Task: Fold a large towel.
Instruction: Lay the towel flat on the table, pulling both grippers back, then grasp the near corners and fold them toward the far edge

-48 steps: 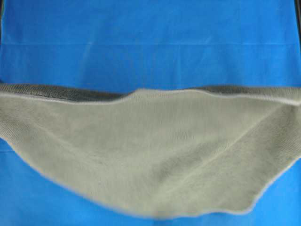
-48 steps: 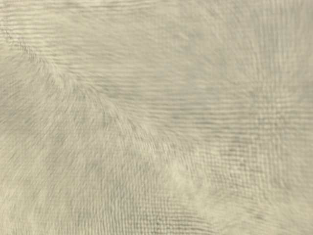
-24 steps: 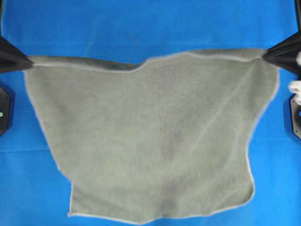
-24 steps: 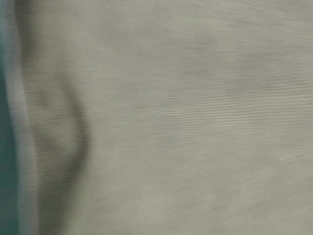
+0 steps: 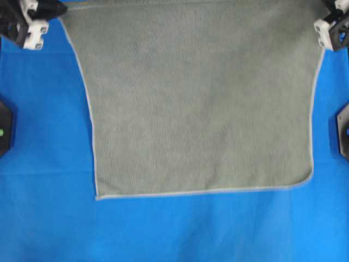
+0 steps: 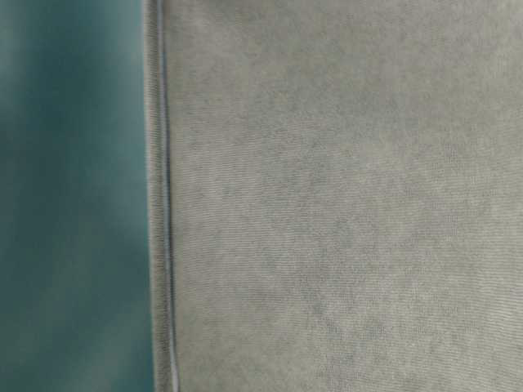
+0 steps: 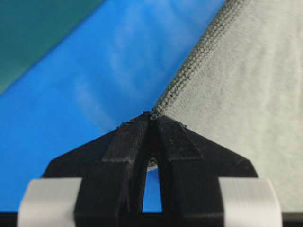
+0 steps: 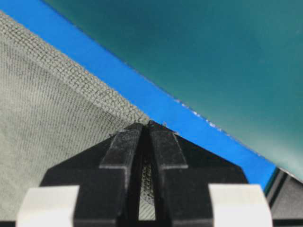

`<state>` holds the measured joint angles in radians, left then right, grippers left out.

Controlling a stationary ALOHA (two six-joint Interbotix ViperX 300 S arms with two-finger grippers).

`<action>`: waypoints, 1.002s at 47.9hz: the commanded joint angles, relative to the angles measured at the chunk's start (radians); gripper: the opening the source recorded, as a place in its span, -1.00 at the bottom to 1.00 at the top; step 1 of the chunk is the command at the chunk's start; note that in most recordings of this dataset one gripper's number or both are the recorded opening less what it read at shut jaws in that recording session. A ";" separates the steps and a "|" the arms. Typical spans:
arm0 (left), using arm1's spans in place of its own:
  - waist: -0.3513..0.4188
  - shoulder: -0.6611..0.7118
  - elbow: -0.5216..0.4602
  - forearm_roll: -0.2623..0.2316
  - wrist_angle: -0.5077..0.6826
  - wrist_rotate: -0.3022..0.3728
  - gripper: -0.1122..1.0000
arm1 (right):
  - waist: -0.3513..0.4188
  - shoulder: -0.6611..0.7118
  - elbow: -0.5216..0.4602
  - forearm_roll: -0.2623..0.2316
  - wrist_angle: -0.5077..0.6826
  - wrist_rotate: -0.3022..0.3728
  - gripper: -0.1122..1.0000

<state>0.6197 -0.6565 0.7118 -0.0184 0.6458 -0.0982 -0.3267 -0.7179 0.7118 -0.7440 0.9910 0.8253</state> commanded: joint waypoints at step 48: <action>-0.873 0.402 0.270 -0.017 -0.586 -0.661 -0.75 | 0.534 0.153 0.364 0.676 -0.376 0.008 -0.71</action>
<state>-0.2025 -0.3175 1.0232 -0.0399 0.0905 -0.7578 0.1749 -0.5921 1.0799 -0.0920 0.6473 0.8314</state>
